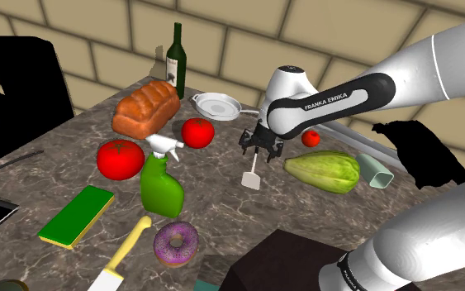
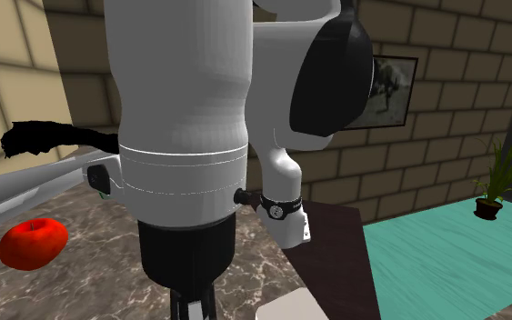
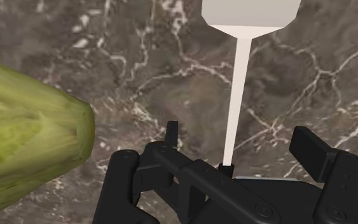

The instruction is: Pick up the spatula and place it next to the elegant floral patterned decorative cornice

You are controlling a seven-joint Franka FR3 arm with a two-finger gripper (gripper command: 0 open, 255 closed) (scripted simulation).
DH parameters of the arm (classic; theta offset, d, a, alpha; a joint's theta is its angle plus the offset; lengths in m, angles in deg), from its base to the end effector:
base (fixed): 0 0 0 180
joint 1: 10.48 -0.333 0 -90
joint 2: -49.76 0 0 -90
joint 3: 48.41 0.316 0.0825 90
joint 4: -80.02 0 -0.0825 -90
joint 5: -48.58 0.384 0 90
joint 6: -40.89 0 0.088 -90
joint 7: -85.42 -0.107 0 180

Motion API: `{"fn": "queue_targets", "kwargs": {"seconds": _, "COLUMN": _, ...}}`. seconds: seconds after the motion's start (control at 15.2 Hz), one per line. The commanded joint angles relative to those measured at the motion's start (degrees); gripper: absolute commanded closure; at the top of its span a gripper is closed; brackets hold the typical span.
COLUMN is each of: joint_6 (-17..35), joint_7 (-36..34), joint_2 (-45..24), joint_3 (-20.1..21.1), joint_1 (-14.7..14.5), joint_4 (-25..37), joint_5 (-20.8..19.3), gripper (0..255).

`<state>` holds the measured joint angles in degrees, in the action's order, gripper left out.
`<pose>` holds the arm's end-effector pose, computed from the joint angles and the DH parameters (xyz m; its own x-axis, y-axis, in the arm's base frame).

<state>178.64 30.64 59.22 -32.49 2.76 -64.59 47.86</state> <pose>0.4511 0.0197 0.3385 0.6180 -0.7834 0.0663 -0.7851 -0.6194 -0.0005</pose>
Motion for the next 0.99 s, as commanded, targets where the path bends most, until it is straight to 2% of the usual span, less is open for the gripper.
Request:
{"fn": "queue_targets", "kwargs": {"seconds": 0.0, "joint_6": 0.0, "joint_7": 0.0, "joint_2": 0.0, "joint_3": 0.0, "joint_1": 0.0, "joint_4": 0.0, "joint_5": 0.0, "gripper": 255}}
{"fn": "queue_targets", "kwargs": {"seconds": 0.59, "joint_6": 0.0, "joint_7": 0.0, "joint_2": 0.0, "joint_3": 0.0, "joint_1": 0.0, "joint_4": 0.0, "joint_5": 0.0, "gripper": 255}}
{"fn": "queue_targets", "kwargs": {"seconds": 0.92, "joint_6": -4.3, "joint_7": 0.9, "joint_2": 2.8, "joint_3": -0.3, "joint_1": -0.3, "joint_4": 1.6, "joint_5": 1.0, "gripper": 255}}
